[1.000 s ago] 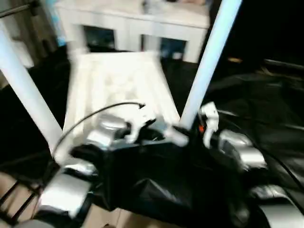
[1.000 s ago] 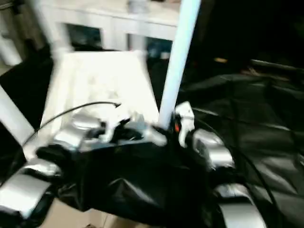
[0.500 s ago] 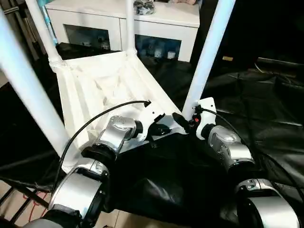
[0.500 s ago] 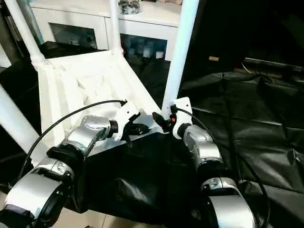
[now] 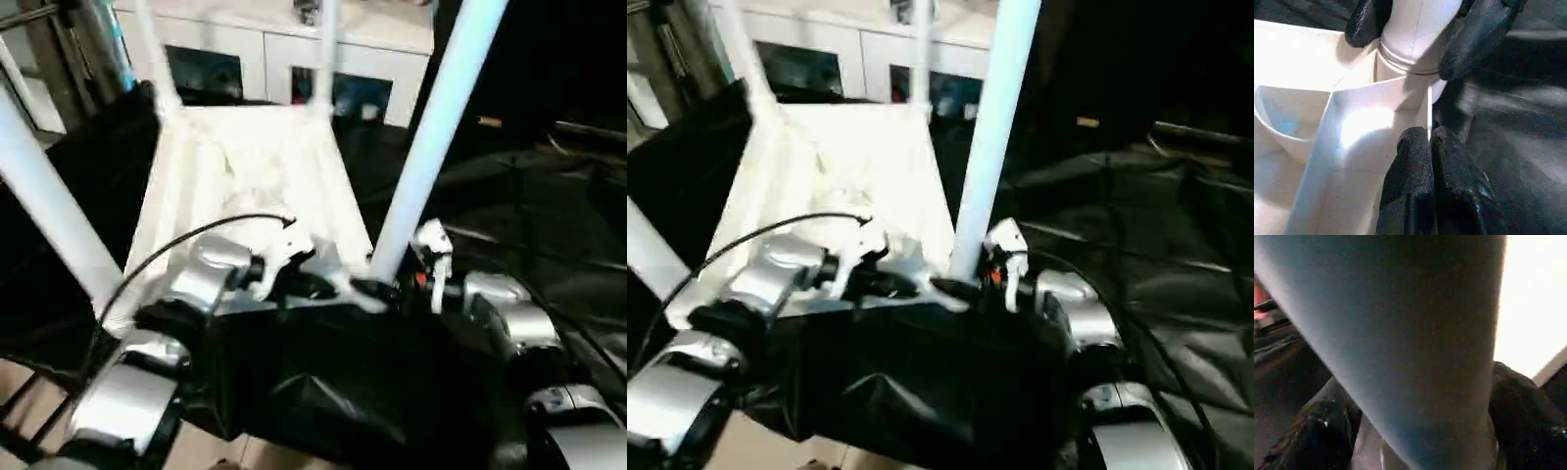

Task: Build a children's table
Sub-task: Rotate leg to tighten

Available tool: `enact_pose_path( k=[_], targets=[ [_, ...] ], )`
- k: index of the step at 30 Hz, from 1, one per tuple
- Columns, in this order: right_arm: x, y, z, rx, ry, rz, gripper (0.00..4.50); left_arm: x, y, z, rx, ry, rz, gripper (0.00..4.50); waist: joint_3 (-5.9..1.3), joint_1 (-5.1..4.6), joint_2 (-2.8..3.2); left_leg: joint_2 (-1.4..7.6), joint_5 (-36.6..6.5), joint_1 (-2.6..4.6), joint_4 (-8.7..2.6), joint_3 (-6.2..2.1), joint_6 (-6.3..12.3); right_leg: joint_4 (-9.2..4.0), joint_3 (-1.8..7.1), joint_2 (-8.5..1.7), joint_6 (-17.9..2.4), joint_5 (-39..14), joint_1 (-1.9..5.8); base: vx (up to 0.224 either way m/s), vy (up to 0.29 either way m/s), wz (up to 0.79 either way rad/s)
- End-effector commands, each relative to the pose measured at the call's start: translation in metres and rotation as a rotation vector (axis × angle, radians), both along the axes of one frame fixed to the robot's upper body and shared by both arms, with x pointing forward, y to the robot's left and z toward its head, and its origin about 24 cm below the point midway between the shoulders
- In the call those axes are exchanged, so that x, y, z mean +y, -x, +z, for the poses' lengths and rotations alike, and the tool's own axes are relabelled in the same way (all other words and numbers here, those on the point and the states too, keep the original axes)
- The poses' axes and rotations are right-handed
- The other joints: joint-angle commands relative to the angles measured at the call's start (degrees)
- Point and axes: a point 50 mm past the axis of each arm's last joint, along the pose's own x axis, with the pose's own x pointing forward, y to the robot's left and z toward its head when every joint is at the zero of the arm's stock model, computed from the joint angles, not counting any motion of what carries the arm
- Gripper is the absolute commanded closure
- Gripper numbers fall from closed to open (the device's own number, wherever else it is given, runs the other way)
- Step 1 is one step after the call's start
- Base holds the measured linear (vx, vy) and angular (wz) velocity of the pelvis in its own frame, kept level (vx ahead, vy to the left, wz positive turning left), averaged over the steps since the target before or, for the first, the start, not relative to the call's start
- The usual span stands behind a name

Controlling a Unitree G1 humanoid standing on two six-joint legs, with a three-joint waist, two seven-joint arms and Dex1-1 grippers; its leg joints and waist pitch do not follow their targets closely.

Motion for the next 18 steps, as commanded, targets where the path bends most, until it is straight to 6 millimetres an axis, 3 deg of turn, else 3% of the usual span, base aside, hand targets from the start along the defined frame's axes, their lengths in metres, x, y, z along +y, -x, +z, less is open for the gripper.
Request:
enact_pose_path(
  k=[1, 7, 11, 12, 16, 18],
  targets=[
    [0.0074, 0.0088, -0.0071, 0.068, 0.007, 0.094, 0.96, -0.0167, 0.0037, 0.0089, -0.012, 0.046, -0.115, 4.50, -3.37, 0.24, -0.09, 0.90, -11.9, 0.93, -3.42, 0.06, 3.67, -3.20, 1.44, -2.16, -15.8, -6.5, 2.76, 0.000, 0.000, 0.00],
    [0.0071, 0.0119, -0.0072, 0.088, 0.006, 0.127, 1.50, -0.0147, 0.0043, 0.0096, -0.004, 0.043, -0.130, 4.50, -3.60, 1.05, -0.01, 0.84, -9.1, 0.99, -3.16, 0.16, 4.14, -2.73, 1.44, -2.17, -16.3, -2.4, 2.78, 0.000, 0.000, 0.00],
    [0.0089, 0.0137, -0.0073, 0.099, -0.006, 0.137, 1.71, -0.0155, 0.0046, 0.0099, -0.003, 0.045, -0.132, 4.50, -3.61, 1.24, -0.04, 0.84, -9.6, 0.99, -3.20, 0.12, 3.69, -2.75, 1.41, -2.24, -16.2, -2.9, 2.84, 0.000, 0.000, 0.00],
    [0.0097, 0.0143, -0.0077, 0.102, -0.008, 0.137, 1.72, -0.0162, 0.0042, 0.0099, -0.008, 0.045, -0.125, 4.50, -3.60, 1.29, 0.28, 0.85, -9.7, 1.05, -3.24, 0.08, 3.55, -2.75, 1.40, -2.25, -16.2, -3.0, 2.80, 0.000, 0.000, 0.00],
    [0.0120, 0.0134, -0.0092, 0.097, -0.018, 0.099, 1.75, -0.0193, 0.0013, 0.0102, -0.029, 0.047, -0.080, 4.50, -3.64, 1.31, 0.08, 0.80, -9.8, 1.02, -3.22, 0.08, 3.27, -2.78, 1.39, -2.20, -16.0, -3.1, 2.85, 0.000, 0.000, 0.00],
    [0.0147, 0.0055, -0.0132, 0.077, -0.002, -0.031, 1.75, -0.0242, -0.0053, 0.0101, -0.066, 0.044, 0.021, 4.50, -3.53, 1.22, 0.11, 0.86, -10.5, 1.00, -3.33, 0.04, 2.49, -2.88, 1.42, -2.28, -15.7, -4.3, 2.71, 0.000, 0.000, 0.00]
  ],
)
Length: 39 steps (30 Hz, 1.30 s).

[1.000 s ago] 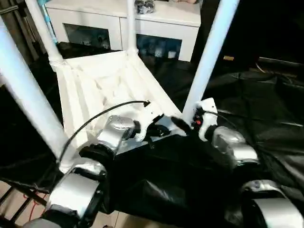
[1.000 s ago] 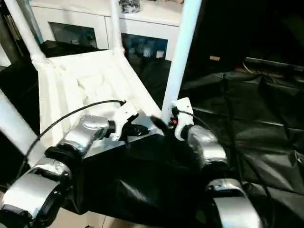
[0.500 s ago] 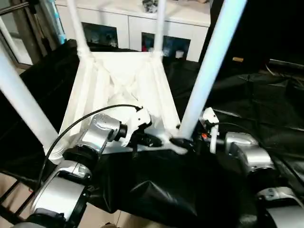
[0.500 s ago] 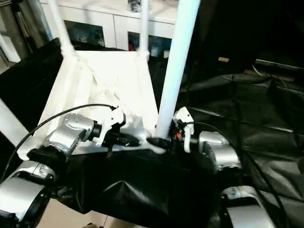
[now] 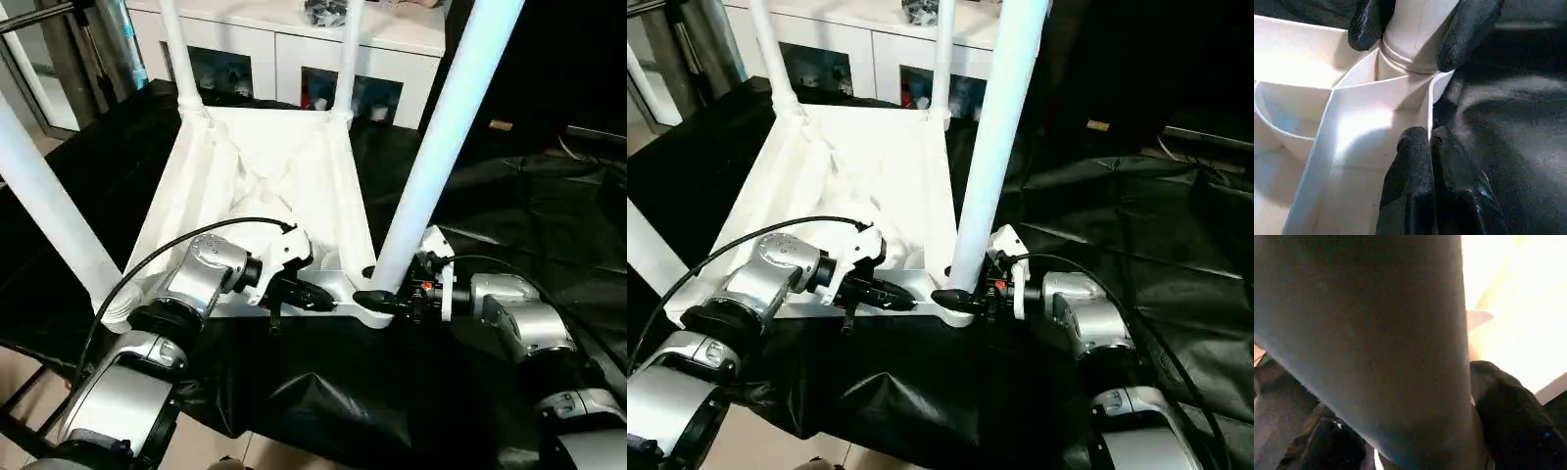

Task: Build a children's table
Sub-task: Rotate leg to tighten

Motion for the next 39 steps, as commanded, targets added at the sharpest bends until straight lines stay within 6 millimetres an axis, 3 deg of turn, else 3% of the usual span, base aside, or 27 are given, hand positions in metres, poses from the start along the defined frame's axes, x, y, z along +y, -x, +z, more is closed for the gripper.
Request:
enact_pose_path(
  k=[1, 2, 4, 5, 7, 13, 15, 19, 24, 28, 31, 35, 39],
  targets=[
    [0.015, -0.002, -0.014, 0.045, 0.016, -0.085, 1.75, -0.024, -0.008, 0.010, -0.076, 0.046, 0.060, 4.50, -3.46, -0.36, 0.04, 0.75, -11.8, 1.01, -3.47, -0.05, 1.88, -3.21, 1.45, -2.38, -15.3, -6.6, 2.64, 0.000, 0.000, 0.00],
    [0.016, -0.012, -0.019, 0.022, 0.057, -0.244, 1.76, -0.030, -0.012, 0.010, -0.099, 0.047, 0.140, 4.50, -3.43, -0.54, 0.26, 0.74, -12.4, 0.99, -3.51, -0.12, 1.22, -3.29, 1.50, -2.52, -15.0, -8.0, 2.49, 0.000, 0.000, 0.00],
    [0.017, -0.013, -0.020, 0.019, 0.063, -0.270, 1.78, -0.031, -0.013, 0.010, -0.102, 0.047, 0.153, 4.50, -3.23, -1.30, 0.07, 0.49, -15.0, 0.98, -3.86, -0.43, -0.49, -3.94, 1.48, -2.50, -13.3, -13.6, 2.46, 0.000, 0.000, 0.00],
    [0.023, -0.020, -0.023, 0.020, 0.066, -0.398, 1.83, -0.040, -0.013, 0.009, -0.104, 0.057, 0.210, 4.50, -3.24, -1.61, -0.03, 0.39, -15.9, 1.11, -3.78, -0.38, -0.39, -4.25, 1.54, -2.37, -12.4, -15.3, 2.37, 0.000, 0.000, 0.00],
    [0.029, -0.023, -0.024, 0.032, 0.057, -0.463, 1.92, -0.048, -0.012, 0.008, -0.103, 0.063, 0.239, 4.50, -3.29, -2.54, -0.01, 0.29, -15.3, 0.73, -3.83, -0.51, -0.48, -4.20, 1.54, -2.28, -11.9, -15.2, 2.45, 0.000, 0.000, 0.00],
    [0.051, -0.024, -0.030, 0.048, 0.068, -0.552, 1.95, -0.067, -0.008, 0.002, -0.101, 0.065, 0.290, 4.50, -3.36, -3.20, 0.02, 0.21, -14.3, 0.59, -3.64, -0.45, 1.07, -4.22, 1.51, -2.05, -12.2, -13.2, 2.40, 0.000, 0.000, 0.00],
    [0.054, -0.024, -0.030, 0.044, 0.062, -0.548, 1.43, -0.069, -0.007, 0.002, -0.101, 0.068, 0.284, 4.50, -3.30, -3.23, 0.12, 0.26, -14.9, 0.70, -3.66, -0.41, 1.20, -4.33, 1.50, -2.02, -12.2, -13.4, 2.26, 0.000, 0.000, 0.00],
    [0.055, -0.026, -0.029, 0.035, 0.060, -0.562, 1.15, -0.071, -0.007, 0.002, -0.106, 0.069, 0.289, 4.50, -3.20, -3.35, 0.12, 0.28, -16.3, 0.77, -3.75, -0.39, 1.35, -4.47, 1.54, -1.99, -12.3, -14.1, 2.11, 0.000, 0.000, 0.00],
    [0.044, -0.027, -0.022, -0.021, 0.067, -0.478, 0.76, -0.065, -0.006, 0.003, -0.120, 0.077, 0.248, 4.50, -3.36, -3.35, 0.20, 0.36, -15.9, 0.66, -3.68, -0.39, 1.78, -4.26, 1.57, -1.97, -12.8, -11.8, 2.33, 0.000, 0.000, 0.00],
    [0.029, -0.016, -0.017, -0.066, 0.086, -0.237, 0.76, -0.053, -0.002, 0.004, -0.098, 0.093, 0.166, 4.50, -3.66, -3.03, 0.06, 0.29, -11.6, 0.37, -3.30, -0.27, 4.00, -3.56, 1.57, -1.92, -14.1, -4.9, 2.87, 0.000, 0.000, 0.00],
    [0.022, -0.008, -0.016, -0.038, 0.072, -0.129, 0.76, -0.045, -0.001, 0.005, -0.087, 0.099, 0.106, 4.50, -3.67, -2.68, 0.04, 0.38, -9.4, 0.45, -3.05, -0.08, 6.06, -3.09, 1.39, -1.85, -16.2, -0.9, 3.09, 0.000, 0.000, 0.00],
    [0.012, -0.001, -0.012, -0.015, 0.065, -0.011, 0.76, -0.034, 0.004, 0.007, -0.059, 0.096, 0.000, 4.50, -3.55, -2.03, 0.07, 0.69, -10.7, 0.64, -3.12, 0.07, 5.82, -3.16, 1.32, -1.92, -16.4, -3.2, 2.98, 0.000, 0.000, 0.00],
    [0.007, 0.006, -0.009, 0.014, 0.051, 0.074, 0.76, -0.025, 0.008, 0.008, -0.024, 0.077, -0.084, 4.50, -3.42, -1.44, 0.29, 0.83, -12.1, 0.91, -3.31, 0.06, 4.37, -3.32, 1.38, -1.99, -16.3, -5.3, 2.73, 0.000, 0.000, 0.00]
  ],
)
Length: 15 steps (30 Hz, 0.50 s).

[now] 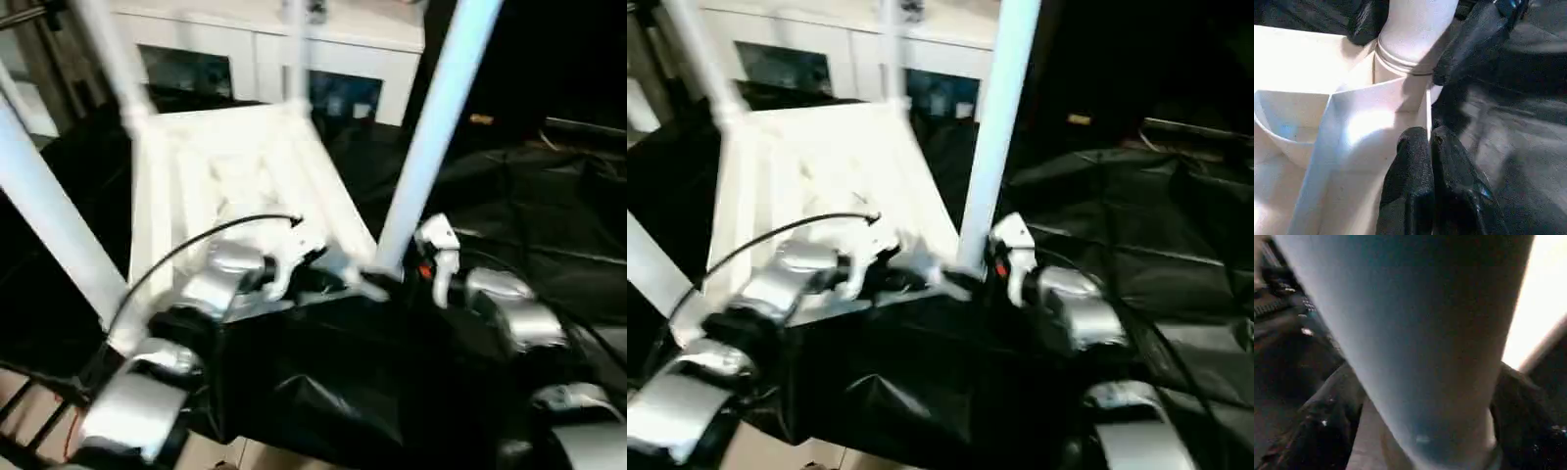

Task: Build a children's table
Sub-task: Rotate leg to tighten

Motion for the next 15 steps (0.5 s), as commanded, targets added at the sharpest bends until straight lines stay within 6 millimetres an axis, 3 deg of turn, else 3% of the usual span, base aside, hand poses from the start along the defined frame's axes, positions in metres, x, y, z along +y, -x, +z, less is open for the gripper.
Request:
enact_pose_path(
  k=[1, 4, 8, 15],
  targets=[
    [0.010, 0.013, -0.008, 0.086, -0.005, 0.133, 0.76, -0.014, 0.006, 0.010, 0.002, 0.043, -0.166, 4.50, -3.36, 0.24, 0.00, 0.77, -12.1, 0.90, -3.28, 0.09, 4.33, -3.25, 1.39, -1.93, -16.2, -5.4, 2.83, 0.000, 0.000, 0.00],
    [0.009, 0.017, -0.007, 0.114, -0.012, 0.175, 0.76, -0.009, 0.007, 0.010, 0.016, 0.016, -0.196, 4.50, -3.37, 0.57, 0.24, 0.88, -12.2, 1.05, -3.38, 0.08, 3.96, -3.27, 1.42, -2.00, -16.1, -5.4, 2.69, 0.000, 0.000, 0.00],
    [0.009, 0.023, -0.007, 0.147, -0.020, 0.222, 1.09, -0.003, 0.007, 0.011, 0.031, 0.002, -0.222, 4.50, -3.49, 1.32, 0.25, 0.90, -11.3, 1.14, -3.37, 0.08, 3.23, -2.99, 1.46, -2.10, -16.1, -4.3, 2.70, 0.000, 0.000, 0.00],
    [0.011, 0.026, -0.007, 0.165, -0.030, 0.238, 1.58, -0.002, 0.007, 0.011, 0.026, 0.006, -0.214, 4.50, -3.53, 1.56, 0.10, 0.79, -10.6, 1.03, -3.31, 0.08, 2.92, -2.90, 1.44, -2.15, -15.8, -3.7, 2.83, 0.000, 0.000, 0.00]
  ],
)
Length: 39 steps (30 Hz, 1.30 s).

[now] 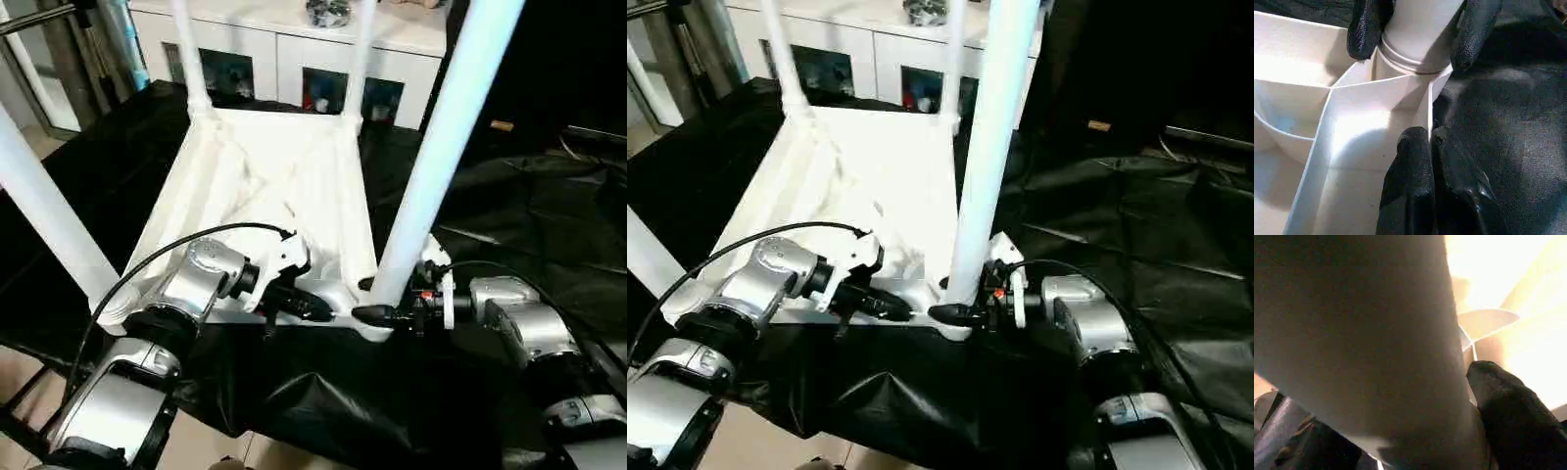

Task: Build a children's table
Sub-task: Rotate leg to tighten

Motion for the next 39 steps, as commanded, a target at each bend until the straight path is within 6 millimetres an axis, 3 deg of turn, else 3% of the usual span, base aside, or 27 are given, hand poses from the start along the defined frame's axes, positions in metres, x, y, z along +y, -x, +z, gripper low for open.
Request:
enact_pose_path(
  k=[1, 5, 7, 11, 17, 19, 21, 26, 30, 36, 37, 39],
  targets=[
    [0.008, 0.008, -0.010, 0.061, -0.001, 0.037, 1.62, -0.017, -0.003, 0.010, -0.050, 0.035, -0.036, 4.50, -3.60, -0.18, 0.04, 0.79, -10.5, 1.01, -3.30, 0.07, 2.95, -2.86, 1.45, -2.13, -15.8, -3.6, 2.80, 0.000, 0.000, 0.00],
    [0.011, 0.003, -0.010, 0.047, -0.030, -0.040, 1.64, -0.021, -0.009, 0.010, -0.094, 0.048, 0.051, 4.50, -3.44, -0.20, -0.19, 0.79, -11.5, 0.99, -3.38, 0.08, 2.53, -3.11, 1.46, -2.16, -15.3, -5.8, 2.65, 0.000, 0.000, 0.00],
    [0.017, -0.006, -0.015, 0.014, -0.019, -0.179, 1.67, -0.026, -0.016, 0.011, -0.135, 0.051, 0.157, 4.50, -3.29, -0.34, -0.18, 0.79, -13.0, 0.98, -3.50, 0.03, 1.79, -3.41, 1.49, -2.30, -14.5, -8.9, 2.46, 0.000, 0.000, 0.00],
    [0.025, -0.018, -0.024, 0.013, 0.008, -0.387, 1.77, -0.034, -0.025, 0.011, -0.168, 0.050, 0.307, 4.50, -3.06, -1.49, -0.40, 0.45, -16.3, 0.99, -3.86, -0.48, -0.57, -4.44, 1.56, -2.55, -10.8, -19.2, 2.16, 0.000, 0.000, 0.00],
    [0.037, -0.030, -0.032, 0.011, 0.035, -0.626, 1.94, -0.046, -0.030, 0.010, -0.190, 0.055, 0.455, 4.50, -3.08, -3.30, -0.48, 0.21, -16.4, 0.63, -3.74, -0.52, 0.11, -4.63, 1.50, -2.26, -10.6, -19.0, 2.00, 0.000, 0.000, 0.00],
    [0.045, -0.030, -0.033, -0.007, 0.023, -0.636, 1.94, -0.053, -0.029, 0.009, -0.195, 0.067, 0.476, 4.50, -3.11, -3.34, -0.52, 0.22, -16.3, 0.68, -3.73, -0.52, 0.49, -4.76, 1.48, -2.19, -10.3, -19.3, 2.00, 0.000, 0.000, 0.00],
    [0.049, -0.028, -0.033, -0.012, 0.004, -0.616, 1.52, -0.057, -0.027, 0.009, -0.195, 0.074, 0.473, 4.50, -3.15, -3.29, -0.47, 0.28, -16.4, 0.70, -3.72, -0.48, 1.09, -4.70, 1.49, -2.07, -10.7, -17.7, 1.98, 0.000, 0.000, 0.00],
    [0.048, -0.028, -0.031, -0.016, -0.023, -0.603, 1.20, -0.060, -0.026, 0.008, -0.203, 0.072, 0.463, 4.50, -3.13, -3.31, -0.50, 0.32, -16.0, 0.66, -3.75, -0.42, 1.80, -4.53, 1.54, -2.02, -11.3, -15.8, 2.03, 0.000, 0.000, 0.00],
    [0.033, -0.027, -0.021, -0.090, -0.014, -0.496, 0.95, -0.063, -0.024, 0.008, -0.203, 0.075, 0.435, 4.50, -3.16, -3.22, -0.46, 0.36, -16.7, 0.64, -3.71, -0.42, 1.98, -4.66, 1.52, -2.04, -11.1, -16.3, 2.17, 0.000, 0.000, 0.00],
    [0.003, -0.017, -0.015, -0.126, 0.026, -0.387, 0.95, -0.061, -0.024, 0.008, -0.203, 0.072, 0.418, 4.50, -3.40, -2.55, -0.79, 0.38, -12.7, 0.45, -3.27, -0.22, 4.40, -3.98, 1.57, -1.98, -12.8, -9.2, 2.63, 0.000, 0.000, 0.00],
    [-0.026, -0.009, -0.013, -0.121, 0.087, -0.337, 0.95, -0.057, -0.023, 0.007, -0.205, 0.065, 0.394, 4.50, -3.37, -2.23, -0.83, 0.37, -11.6, 0.52, -3.26, -0.27, 4.52, -4.03, 1.51, -1.94, -12.9, -8.4, 2.92, 0.000, 0.000, 0.00],
    [-0.040, -0.005, -0.012, -0.117, 0.116, -0.332, 0.95, -0.055, -0.022, 0.006, -0.204, 0.060, 0.380, 4.50, -3.41, -1.68, -0.85, 0.43, -11.6, 0.73, -2.99, -0.03, 5.64, -3.99, 1.65, -2.01, -13.3, -7.7, 2.65, 0.000, 0.000, 0.00]
  ],
)
